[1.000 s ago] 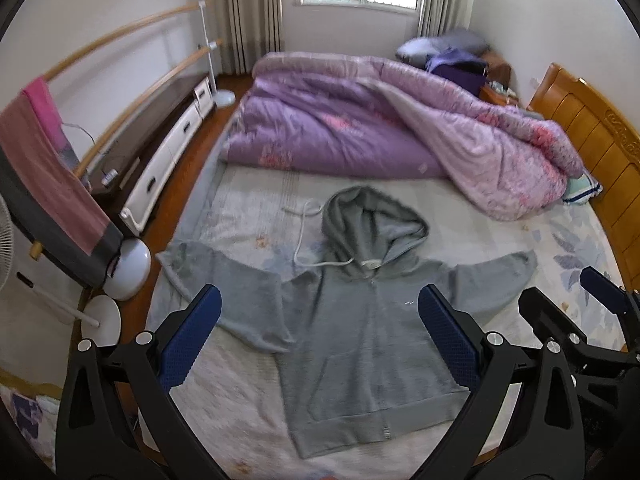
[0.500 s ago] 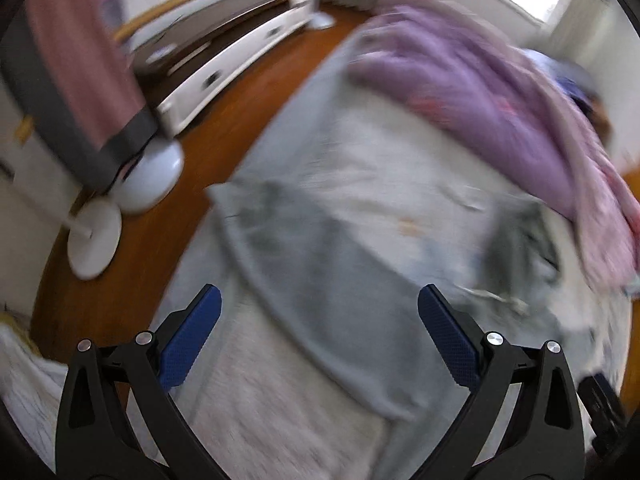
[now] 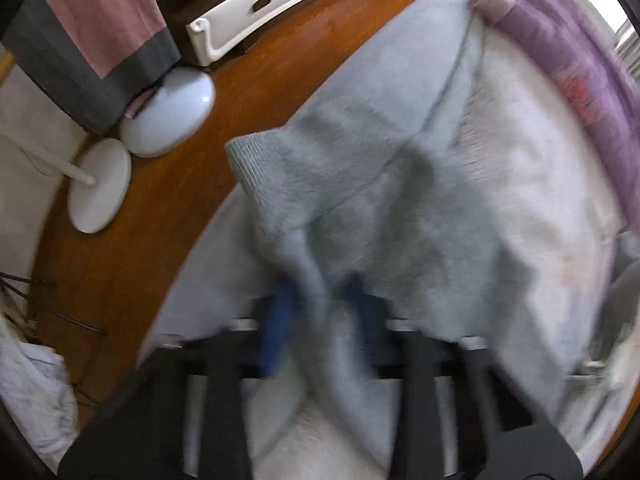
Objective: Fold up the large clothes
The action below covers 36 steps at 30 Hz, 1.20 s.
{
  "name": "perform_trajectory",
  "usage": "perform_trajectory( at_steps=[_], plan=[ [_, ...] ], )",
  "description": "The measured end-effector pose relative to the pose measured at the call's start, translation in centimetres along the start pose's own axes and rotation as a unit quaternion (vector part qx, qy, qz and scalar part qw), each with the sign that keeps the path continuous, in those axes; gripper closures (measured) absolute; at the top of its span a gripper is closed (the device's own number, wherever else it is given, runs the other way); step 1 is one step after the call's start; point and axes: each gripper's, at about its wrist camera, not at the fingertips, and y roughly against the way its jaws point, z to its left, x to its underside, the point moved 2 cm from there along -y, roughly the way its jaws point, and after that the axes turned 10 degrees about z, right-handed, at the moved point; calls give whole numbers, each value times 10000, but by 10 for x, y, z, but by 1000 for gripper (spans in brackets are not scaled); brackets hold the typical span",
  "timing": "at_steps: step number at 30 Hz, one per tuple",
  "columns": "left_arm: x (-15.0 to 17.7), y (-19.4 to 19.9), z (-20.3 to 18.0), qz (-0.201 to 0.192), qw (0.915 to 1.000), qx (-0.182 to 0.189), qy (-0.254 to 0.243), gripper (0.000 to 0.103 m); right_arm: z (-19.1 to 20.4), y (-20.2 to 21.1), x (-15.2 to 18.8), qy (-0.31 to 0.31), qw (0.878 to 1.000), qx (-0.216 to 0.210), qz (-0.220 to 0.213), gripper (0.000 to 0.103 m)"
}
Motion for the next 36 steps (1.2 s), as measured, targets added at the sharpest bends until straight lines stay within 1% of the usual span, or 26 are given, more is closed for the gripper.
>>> perform_trajectory(
  at_steps=[2, 3, 5, 6, 8, 9, 10, 12, 14, 16, 17, 19, 20, 21, 22, 23, 24, 26, 27, 28, 30, 31, 32, 33, 34, 36],
  plan=[
    [3, 13, 11, -195, 9995, 168, 162, 99, -2, -13, 0, 83, 9999, -81, 96, 101],
    [7, 26, 15, -382, 9990, 165, 176, 99, -1, -23, -1, 145, 9996, -138, 177, 101],
    [19, 54, 24, -762, 9970, 27, 107, 99, 1, -38, -1, 221, 9987, -366, 287, 101],
    [30, 79, 32, -1047, 9944, -49, 101, 99, 4, -45, -1, 269, 9981, -451, 333, 101],
    [46, 107, 45, -1317, 9911, -82, 175, 99, 6, -63, -1, 353, 9961, -651, 473, 101],
    [59, 127, 49, -1518, 9880, -193, 226, 99, 6, -72, -1, 342, 9955, -688, 563, 101],
    [71, 144, 50, -1677, 9853, -215, 252, 99, 3, -89, -2, 287, 9942, -696, 773, 102],
    [93, 171, 42, -1937, 9804, -285, 221, 99, 0, -98, -4, 270, 9935, -794, 766, 103],
    [118, 200, 21, -2308, 9718, -475, 37, 99, -1, -91, -5, 340, 9916, -949, 812, 102],
    [146, 234, -15, -2703, 9611, -528, -218, 99, -7, -70, -2, 521, 9900, -1147, 639, 101],
    [160, 248, -37, -2874, 9558, -499, -370, 99, -14, -57, -1, 576, 9894, -1220, 528, 101],
    [184, 267, -84, -3116, 9465, -418, -724, 99, -42, -24, 6, 545, 9890, -1351, 244, 101],
    [192, 271, -106, -3167, 9438, -381, -869, 99, -60, -6, 9, 508, 9898, -1331, 70, 101],
    [207, 276, -138, -3223, 9403, -268, -1065, 99, -84, 16, 14, 458, 9908, -1266, -137, 101],
    [218, 276, -167, -3219, 9385, -156, -1243, 99, -102, 31, 17, 405, 9913, -1218, -285, 101],
    [230, 273, -195, -3236, 9351, -155, -1432, 99, -132, 53, 22, 313, 9921, -1102, -515, 100],
    [247, 266, -235, -3239, 9304, -197, -1705, 99, -156, 67, 26, 246, 9926, -986, -666, 98],
    [276, 247, -298, -3085, 9280, 16, -2089, 99, -213, 98, 36, 62, 9925, -733, -977, 98],
    [288, 239, -319, -3060, 9255, 85, -2229, 99, -251, 117, 42, -94, 9914, -618, -1152, 98],
    [300, 227, -346, -3032, 9214, 64, -2429, 99, -272, 125, 48, -187, 9908, -538, -1231, 98],
    [327, 194, -400, -2925, 9135, -36, -2829, 99, -335, 145, 61, -521, 9884, -293, -1396, 98],
    [340, 172, -424, -2815, 9122, -101, -2977, 99, -358, 150, 64, -648, 9868, -226, -1464, 98],
    [345, 155, -436, -2645, 9150, -113, -3046, 99, -387, 156, 67, -832, 9846, -138, -1528, 98],
    [356, 128, -456, -2373, 9185, -76, -3161, 99, -403, 157, 71, -948, 9829, -51, -1579, 98],
    [365, 114, -463, -2284, 9174, -78, -3257, 99, -430, 162, 77, -1099, 9797, 71, -1673, 98],
    [381, 76, -489, -1936, 9165, -192, -3494, 99, -480, 168, 85, -1397, 9747, 225, -1731, 98]
  ],
)
